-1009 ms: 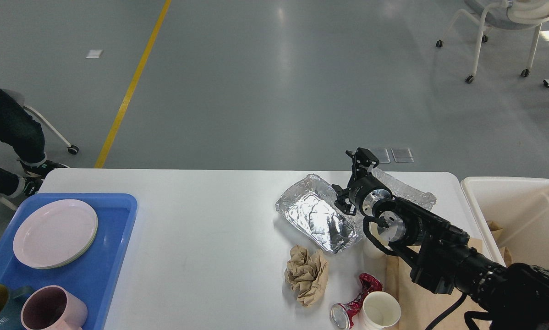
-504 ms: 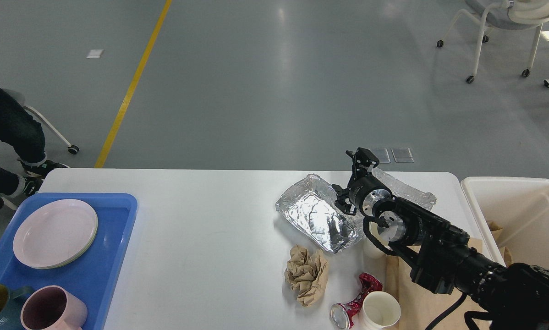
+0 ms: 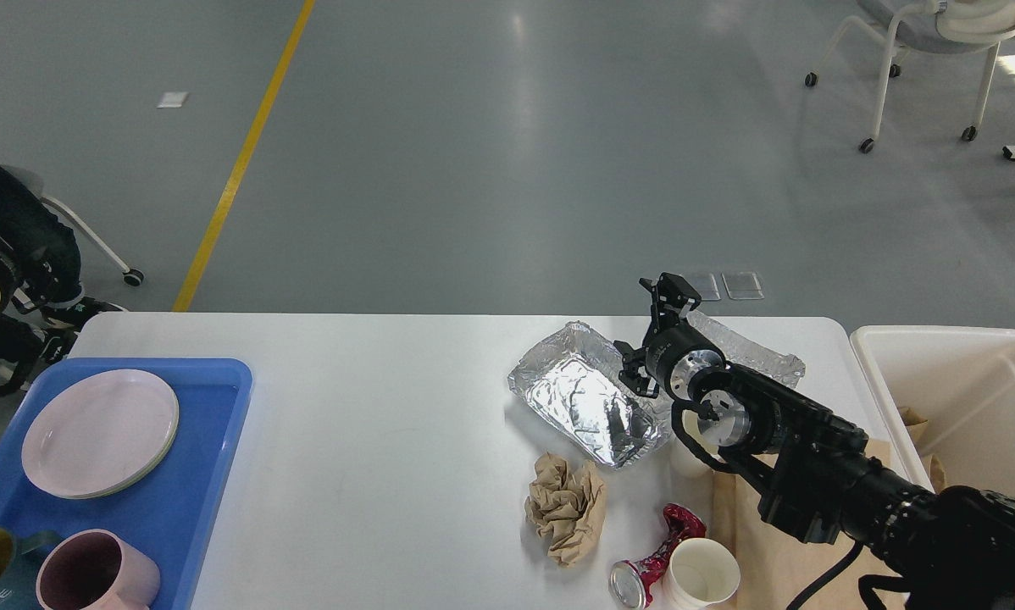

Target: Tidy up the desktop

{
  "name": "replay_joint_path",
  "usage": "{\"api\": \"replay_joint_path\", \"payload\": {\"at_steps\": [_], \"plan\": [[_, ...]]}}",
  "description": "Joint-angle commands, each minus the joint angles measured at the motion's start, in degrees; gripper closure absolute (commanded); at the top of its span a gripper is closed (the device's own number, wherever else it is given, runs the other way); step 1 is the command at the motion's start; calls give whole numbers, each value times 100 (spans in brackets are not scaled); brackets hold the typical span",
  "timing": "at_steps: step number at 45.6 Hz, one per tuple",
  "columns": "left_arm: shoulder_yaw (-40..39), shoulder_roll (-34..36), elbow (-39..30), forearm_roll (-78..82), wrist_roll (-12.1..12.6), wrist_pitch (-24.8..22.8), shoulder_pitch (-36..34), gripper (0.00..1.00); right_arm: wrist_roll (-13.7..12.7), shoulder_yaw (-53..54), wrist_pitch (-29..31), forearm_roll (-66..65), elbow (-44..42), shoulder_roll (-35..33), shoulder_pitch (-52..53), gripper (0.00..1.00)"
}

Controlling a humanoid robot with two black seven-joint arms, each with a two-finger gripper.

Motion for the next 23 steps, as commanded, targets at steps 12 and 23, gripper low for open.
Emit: {"api": "replay_joint_path", "payload": {"at_steps": [12, 23], "plan": [[-87, -39, -7, -20, -87, -54, -45, 3, 0, 0, 0, 0, 1, 0, 0, 0], [-87, -224, -7, -38, -746, -54, -27, 3, 0, 0, 0, 0, 1, 0, 0, 0]]}}
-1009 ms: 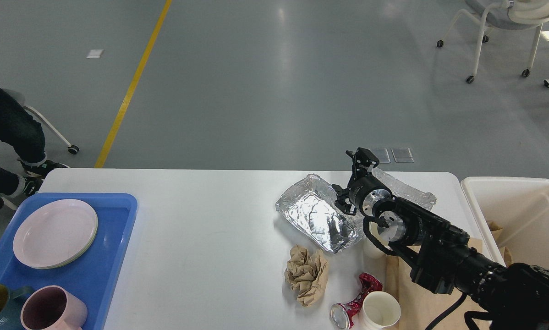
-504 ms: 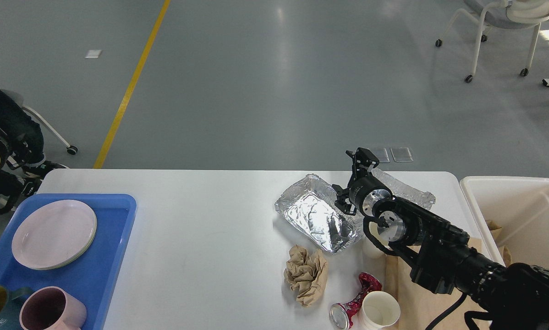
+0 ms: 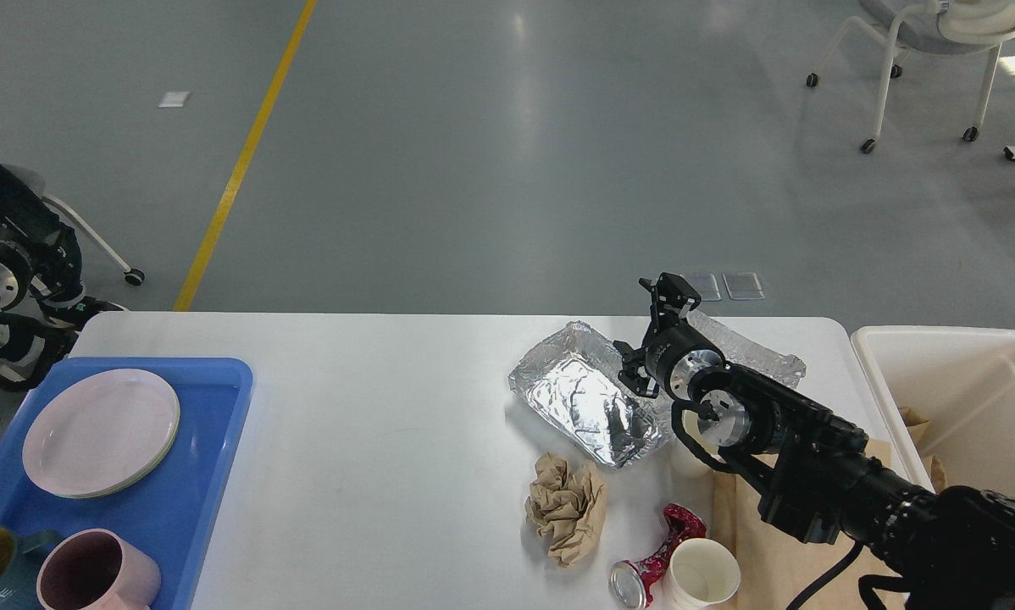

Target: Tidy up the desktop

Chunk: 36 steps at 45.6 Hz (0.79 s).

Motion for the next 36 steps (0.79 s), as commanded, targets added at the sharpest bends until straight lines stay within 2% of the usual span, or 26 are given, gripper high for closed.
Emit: {"api": "replay_joint_path", "payload": {"at_steps": [1, 5, 17, 22, 26, 33, 36], "plan": [[1, -61, 1, -6, -409, 1, 24, 3, 0, 0, 0, 0, 0, 0, 0, 0], [1, -87, 1, -6, -541, 1, 33, 3, 0, 0, 0, 0, 0, 0, 0, 0], [97, -385, 1, 2, -577, -17, 121, 3, 0, 0, 0, 0, 0, 0, 0, 0], [36, -553, 1, 2, -717, -17, 253, 3, 0, 0, 0, 0, 0, 0, 0, 0], [115, -623, 1, 20, -1042, -17, 262, 3, 0, 0, 0, 0, 0, 0, 0, 0], [124, -983, 1, 64, -1780, -35, 305, 3, 0, 0, 0, 0, 0, 0, 0, 0], [124, -1019, -8, 73, -1974, -61, 384, 3, 0, 0, 0, 0, -8, 0, 0, 0]]}}
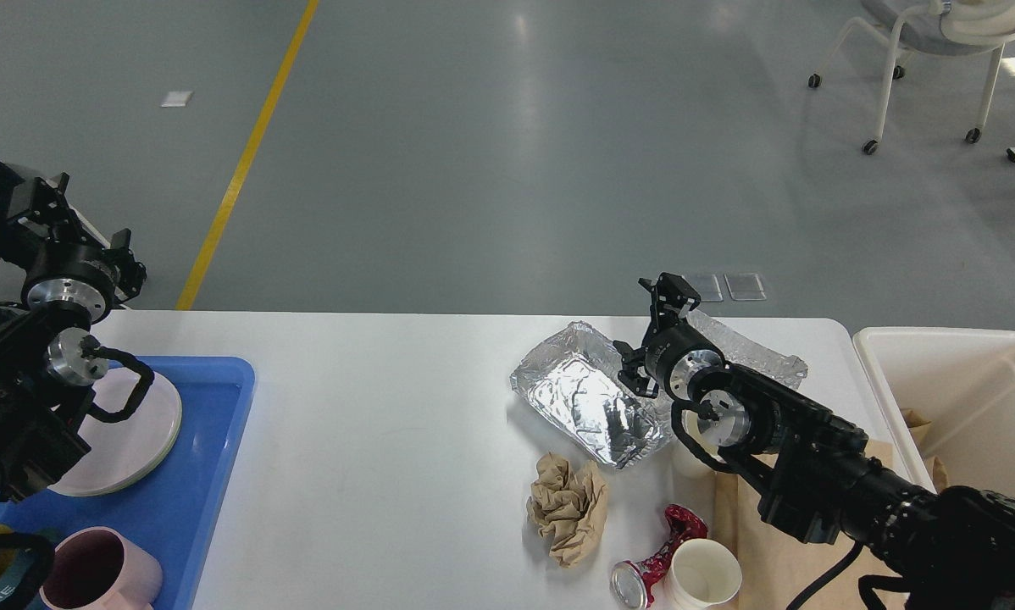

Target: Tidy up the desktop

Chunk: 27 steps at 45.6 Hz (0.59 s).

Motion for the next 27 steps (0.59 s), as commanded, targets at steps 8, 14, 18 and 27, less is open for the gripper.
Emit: {"api": "replay_joint_path", "payload": {"at_steps": [8, 14, 18, 27], "plan": [[268, -131, -18, 27, -495, -533, 115, 3, 0, 0, 0, -1, -9, 0, 0, 0], [330, -131, -18, 27, -952, -762, 194, 3, 0, 0, 0, -1, -9, 0, 0, 0], [322, -131, -18, 18, -1216, -902, 396, 3, 0, 0, 0, -1, -9, 0, 0, 0], [208, -245, -18, -8, -1436, -1211, 659, 3, 0, 0, 0, -1, -9, 0, 0, 0]]}}
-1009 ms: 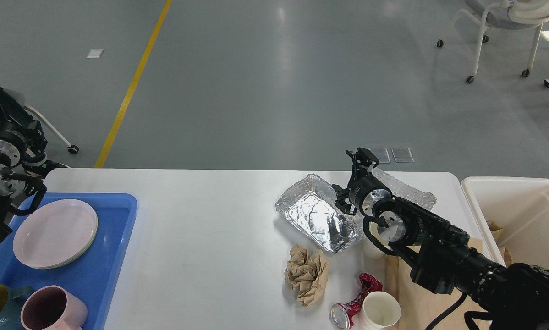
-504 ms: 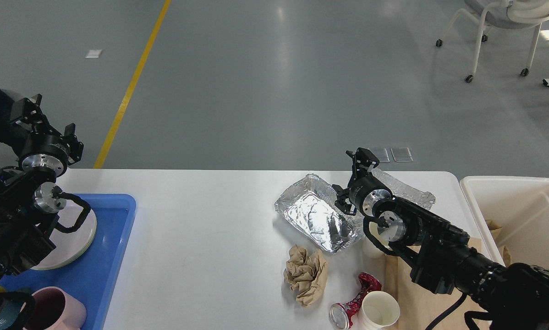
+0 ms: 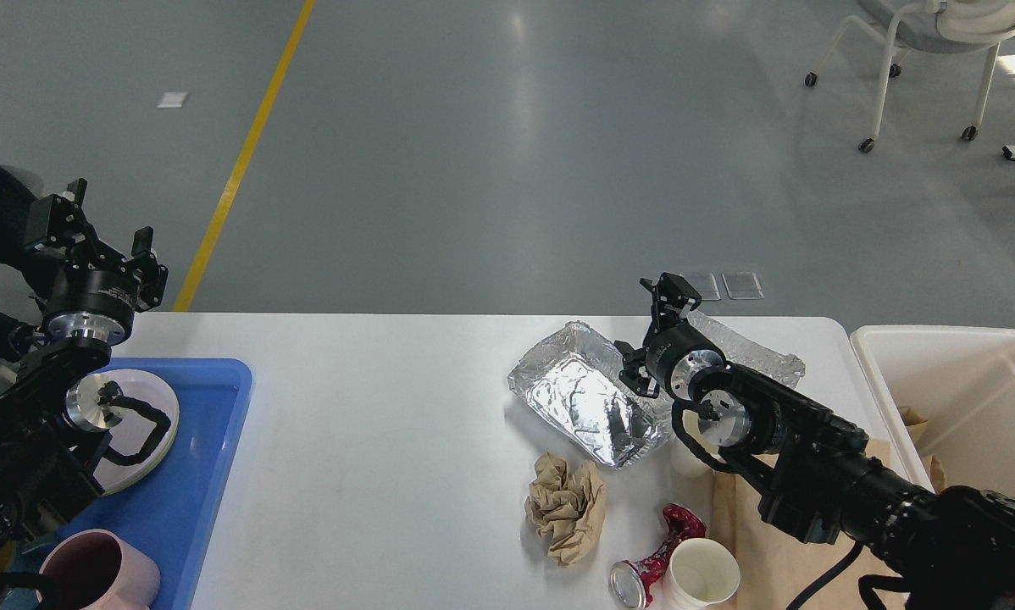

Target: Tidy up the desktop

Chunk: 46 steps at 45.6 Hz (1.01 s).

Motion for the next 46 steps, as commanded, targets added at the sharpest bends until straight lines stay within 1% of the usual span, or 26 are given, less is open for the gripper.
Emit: {"api": "replay_joint_path", "payload": {"at_steps": [1, 46], "plan": [[-65, -87, 1, -13, -89, -126, 243, 3, 0, 0, 0, 0, 0, 0, 0, 0], [-56, -87, 1, -31, -89, -143, 253, 3, 0, 0, 0, 0, 0, 0, 0, 0]]}}
